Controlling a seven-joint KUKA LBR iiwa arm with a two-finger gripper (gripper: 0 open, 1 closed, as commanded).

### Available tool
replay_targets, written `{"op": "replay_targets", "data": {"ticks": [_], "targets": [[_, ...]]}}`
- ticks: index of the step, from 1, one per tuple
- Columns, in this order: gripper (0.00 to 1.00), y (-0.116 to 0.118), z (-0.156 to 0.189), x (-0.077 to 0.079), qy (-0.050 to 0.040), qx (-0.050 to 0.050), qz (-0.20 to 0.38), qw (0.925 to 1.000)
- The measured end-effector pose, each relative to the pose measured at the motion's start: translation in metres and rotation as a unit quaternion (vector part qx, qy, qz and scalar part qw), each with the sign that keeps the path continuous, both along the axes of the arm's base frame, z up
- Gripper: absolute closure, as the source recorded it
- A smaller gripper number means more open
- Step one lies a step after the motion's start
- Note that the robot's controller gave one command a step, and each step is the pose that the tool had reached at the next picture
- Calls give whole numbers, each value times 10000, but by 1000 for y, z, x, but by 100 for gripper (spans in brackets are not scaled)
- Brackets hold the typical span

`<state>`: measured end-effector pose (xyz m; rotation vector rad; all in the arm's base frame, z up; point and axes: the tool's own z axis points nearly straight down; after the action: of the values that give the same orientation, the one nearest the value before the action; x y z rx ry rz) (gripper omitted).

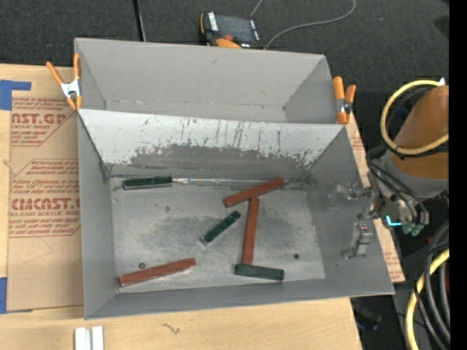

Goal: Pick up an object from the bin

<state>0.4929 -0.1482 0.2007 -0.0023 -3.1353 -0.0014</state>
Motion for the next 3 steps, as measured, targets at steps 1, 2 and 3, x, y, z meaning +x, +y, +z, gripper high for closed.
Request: {"op": "replay_targets", "data": {"ticks": [1,2,3], "targets": [[0,54,-135,2,-7,10,156,9999],[0,145,-131,25,-43,21,388,9992],[0,215,-129,-10,-117,3,1087,9940]]}}
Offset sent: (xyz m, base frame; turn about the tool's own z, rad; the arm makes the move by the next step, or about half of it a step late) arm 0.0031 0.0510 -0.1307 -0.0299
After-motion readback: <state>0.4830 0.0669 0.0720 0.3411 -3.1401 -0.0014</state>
